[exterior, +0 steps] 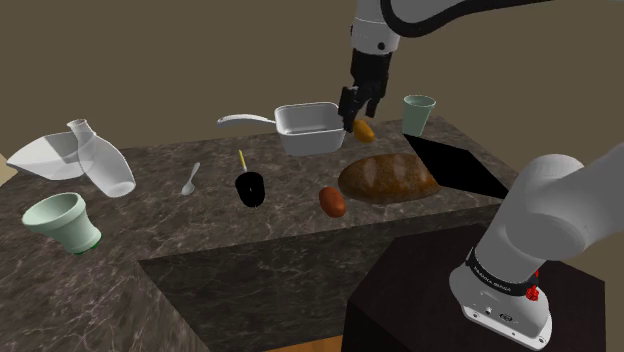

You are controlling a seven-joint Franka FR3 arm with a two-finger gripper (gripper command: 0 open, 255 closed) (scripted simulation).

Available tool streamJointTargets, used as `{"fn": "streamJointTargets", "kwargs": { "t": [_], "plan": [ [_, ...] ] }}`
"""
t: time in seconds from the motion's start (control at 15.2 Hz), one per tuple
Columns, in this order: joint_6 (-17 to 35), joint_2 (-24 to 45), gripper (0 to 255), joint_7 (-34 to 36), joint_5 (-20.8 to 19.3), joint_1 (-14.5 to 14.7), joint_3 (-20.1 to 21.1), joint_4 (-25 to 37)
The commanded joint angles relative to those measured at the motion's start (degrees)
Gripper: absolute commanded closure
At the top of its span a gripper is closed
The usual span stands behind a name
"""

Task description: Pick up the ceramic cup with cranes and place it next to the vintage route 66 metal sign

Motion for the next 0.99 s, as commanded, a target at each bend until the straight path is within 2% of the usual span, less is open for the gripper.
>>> {"fn": "streamJointTargets", "kwargs": {
  "t": [0.0,0.46,0.92],
  "plan": [
    [3.07,3.26,0,1.85,0.22,0.21,1.73,0.45],
    [12.34,17.17,0,8.36,-1.63,0.01,7.06,5.54],
    [18.4,32.61,0,16.39,-7.57,-0.03,11.29,14.46]
  ]
}}
